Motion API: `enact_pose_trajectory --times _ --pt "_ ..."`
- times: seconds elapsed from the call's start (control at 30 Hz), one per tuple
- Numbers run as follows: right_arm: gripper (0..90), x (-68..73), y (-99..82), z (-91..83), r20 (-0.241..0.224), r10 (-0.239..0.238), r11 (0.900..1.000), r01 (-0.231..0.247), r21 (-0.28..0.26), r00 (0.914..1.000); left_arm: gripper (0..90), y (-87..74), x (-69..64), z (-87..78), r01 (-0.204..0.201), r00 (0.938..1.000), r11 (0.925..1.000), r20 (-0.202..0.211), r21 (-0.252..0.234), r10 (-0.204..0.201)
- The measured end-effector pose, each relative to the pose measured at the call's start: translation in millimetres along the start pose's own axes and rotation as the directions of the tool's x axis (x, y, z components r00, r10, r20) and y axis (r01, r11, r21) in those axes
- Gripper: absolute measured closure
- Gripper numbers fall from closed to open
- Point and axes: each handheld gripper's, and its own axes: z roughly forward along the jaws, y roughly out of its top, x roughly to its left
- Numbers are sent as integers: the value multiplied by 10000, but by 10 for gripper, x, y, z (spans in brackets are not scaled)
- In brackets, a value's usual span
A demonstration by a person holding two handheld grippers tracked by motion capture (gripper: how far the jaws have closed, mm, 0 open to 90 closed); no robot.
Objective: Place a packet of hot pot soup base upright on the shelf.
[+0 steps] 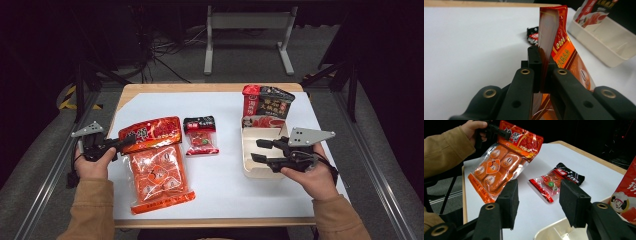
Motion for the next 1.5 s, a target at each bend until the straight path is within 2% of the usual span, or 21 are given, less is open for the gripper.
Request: enact_pose_trajectory --times 0.2,0.4,0.43,0.47,0.53,0.6,0.7,0.77,0.83,0.87,1.0,1.17,1.33,1.5 --pt "505 43 41 -15 -35 -67 10000 67 -51 10000 900 145 -218 -113 -580 9976 9970 355 -516 599" --pt "507 76 70 -20 -73 -127 9999 127 -52 9999 900 246 -403 -194 -1053 9917 9904 639 -900 1113" --pt "507 79 75 -18 -85 -127 9999 127 -56 9999 900 275 -462 -220 -1191 9886 9870 788 -1082 1280" --pt "507 79 75 -18 -85 -127 9999 127 -56 9999 900 275 -462 -220 -1191 9886 9870 788 -1082 1280" --pt "507 89 82 -16 -121 -133 9999 132 -69 9998 900 313 -538 -254 -1414 9839 9820 915 -1253 1534" --pt "507 101 91 -12 -175 -152 9998 150 -89 9997 900 349 -618 -288 -1824 9766 9735 894 -1381 1957" --pt "506 118 102 -5 -221 -193 9998 191 -100 9996 900 381 -709 -329 -2142 9675 9635 1011 -1603 2319" --pt "506 129 110 -3 -242 -203 9997 201 -120 9995 900 405 -776 -354 -2322 9607 9567 1122 -1756 2538" --pt "506 141 120 -2 -272 -227 9997 224 -139 9994 900 420 -833 -374 -2419 9568 9516 1167 -1895 2664" --pt "506 149 125 2 -291 -249 9996 245 -151 9993 900 430 -861 -388 -2529 9525 9471 1208 -1978 2796" --pt "506 190 118 41 -487 -340 9994 340 -6 9982 900 459 -962 -433 -2822 9422 9336 1193 -2209 3130" --pt "487 207 126 106 -577 -431 9990 435 58 9974 900 487 -1044 -447 -3008 9331 9241 1276 -2358 3363" --pt "447 228 157 203 -682 -519 9986 525 62 9963 900 503 -1098 -441 -3143 9275 9177 1274 -2430 3514" --pt "398 249 213 349 -623 -698 9975 703 62 9956 900 527 -1130 -446 -3160 9214 9115 1439 -2633 3611"
